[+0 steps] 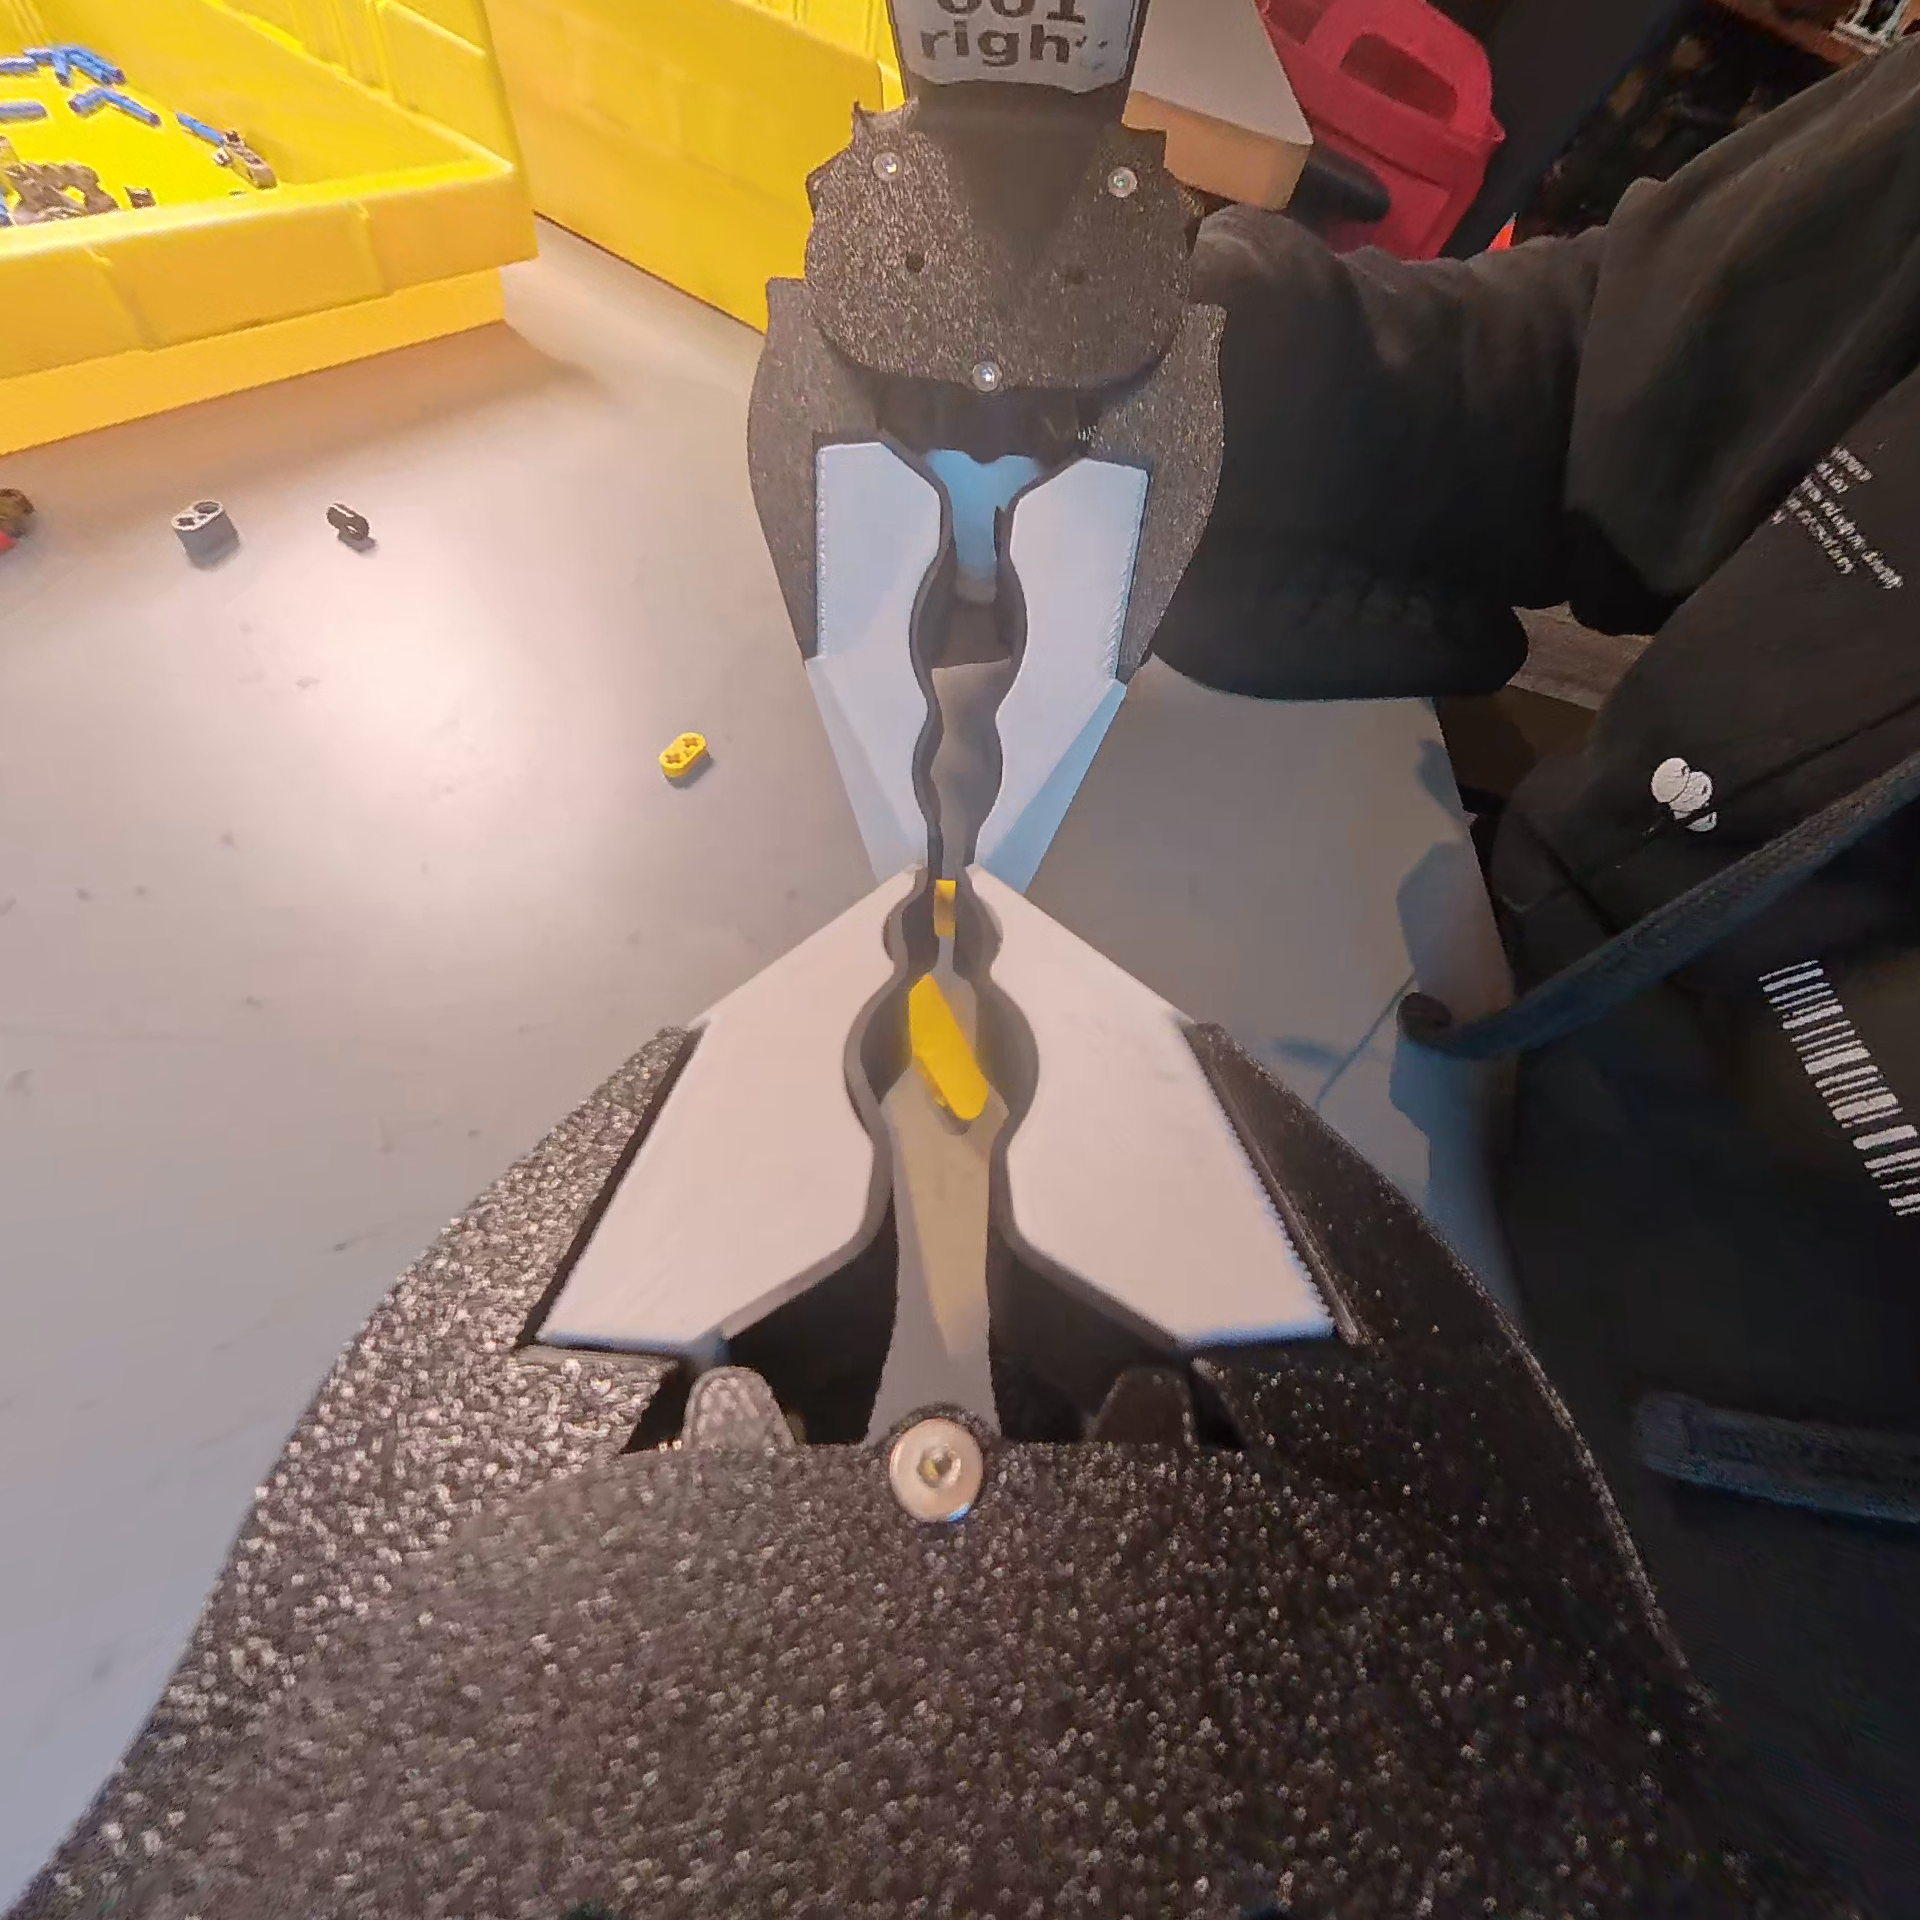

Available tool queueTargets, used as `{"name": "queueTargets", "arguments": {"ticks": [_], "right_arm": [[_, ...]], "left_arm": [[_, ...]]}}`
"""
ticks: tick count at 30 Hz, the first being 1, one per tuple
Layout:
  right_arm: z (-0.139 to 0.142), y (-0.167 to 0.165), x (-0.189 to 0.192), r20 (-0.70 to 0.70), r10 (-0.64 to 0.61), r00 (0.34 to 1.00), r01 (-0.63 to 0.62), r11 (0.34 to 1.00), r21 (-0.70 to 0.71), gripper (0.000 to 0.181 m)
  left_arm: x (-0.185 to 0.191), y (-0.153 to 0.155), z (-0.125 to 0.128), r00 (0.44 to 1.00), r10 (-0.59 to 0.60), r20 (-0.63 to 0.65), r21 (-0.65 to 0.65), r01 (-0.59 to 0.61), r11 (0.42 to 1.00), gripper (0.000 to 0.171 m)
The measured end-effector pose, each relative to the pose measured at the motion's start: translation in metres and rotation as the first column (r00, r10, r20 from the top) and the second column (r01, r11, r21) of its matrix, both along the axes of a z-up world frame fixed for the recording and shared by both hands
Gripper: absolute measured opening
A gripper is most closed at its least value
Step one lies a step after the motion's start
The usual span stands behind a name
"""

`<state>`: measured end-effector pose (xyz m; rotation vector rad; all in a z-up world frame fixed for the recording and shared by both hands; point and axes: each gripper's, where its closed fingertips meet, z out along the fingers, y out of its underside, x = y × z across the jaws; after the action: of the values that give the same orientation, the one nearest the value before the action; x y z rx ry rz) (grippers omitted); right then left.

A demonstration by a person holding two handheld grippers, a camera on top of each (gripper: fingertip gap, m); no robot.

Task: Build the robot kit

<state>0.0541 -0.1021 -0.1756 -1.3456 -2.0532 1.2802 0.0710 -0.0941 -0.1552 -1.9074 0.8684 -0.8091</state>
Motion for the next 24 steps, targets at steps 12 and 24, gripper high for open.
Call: {"name": "queueTargets", "arguments": {"ticks": [12, 24], "right_arm": [[0.023, 0.016, -0.011, -0.239, -0.015, 0.971, 0.082, 0.959, 0.273, 0.011], [0.032, 0.021, -0.017, -0.365, 0.118, 0.923, 0.167, 0.733, 0.659, 0.010]], "left_arm": [[-0.022, 0.014, 0.005, 0.960, 0.130, 0.250, -0.247, -0.067, 0.967, 0.003], [-0.021, 0.018, 0.008, 0.843, 0.221, 0.490, -0.491, 0.058, 0.869, 0.003]]}}
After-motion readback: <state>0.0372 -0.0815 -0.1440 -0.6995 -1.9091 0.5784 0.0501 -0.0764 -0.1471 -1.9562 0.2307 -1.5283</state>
